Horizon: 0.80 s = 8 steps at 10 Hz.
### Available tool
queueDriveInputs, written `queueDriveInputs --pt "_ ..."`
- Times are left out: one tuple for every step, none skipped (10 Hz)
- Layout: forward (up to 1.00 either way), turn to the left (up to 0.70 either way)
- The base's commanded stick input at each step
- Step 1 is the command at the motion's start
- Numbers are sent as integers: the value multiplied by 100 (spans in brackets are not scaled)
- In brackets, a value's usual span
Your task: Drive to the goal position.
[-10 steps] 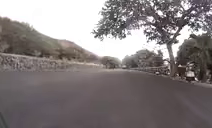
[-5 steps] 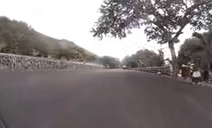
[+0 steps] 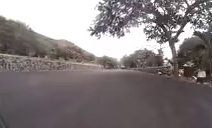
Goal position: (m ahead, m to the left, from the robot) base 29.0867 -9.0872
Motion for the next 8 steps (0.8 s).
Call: queueDriveInputs --pt "70 0" --pt "70 0" --pt "70 -3" --pt "70 -14" --pt "70 -26" --pt "70 -16" --pt "70 -4" --pt "70 0"
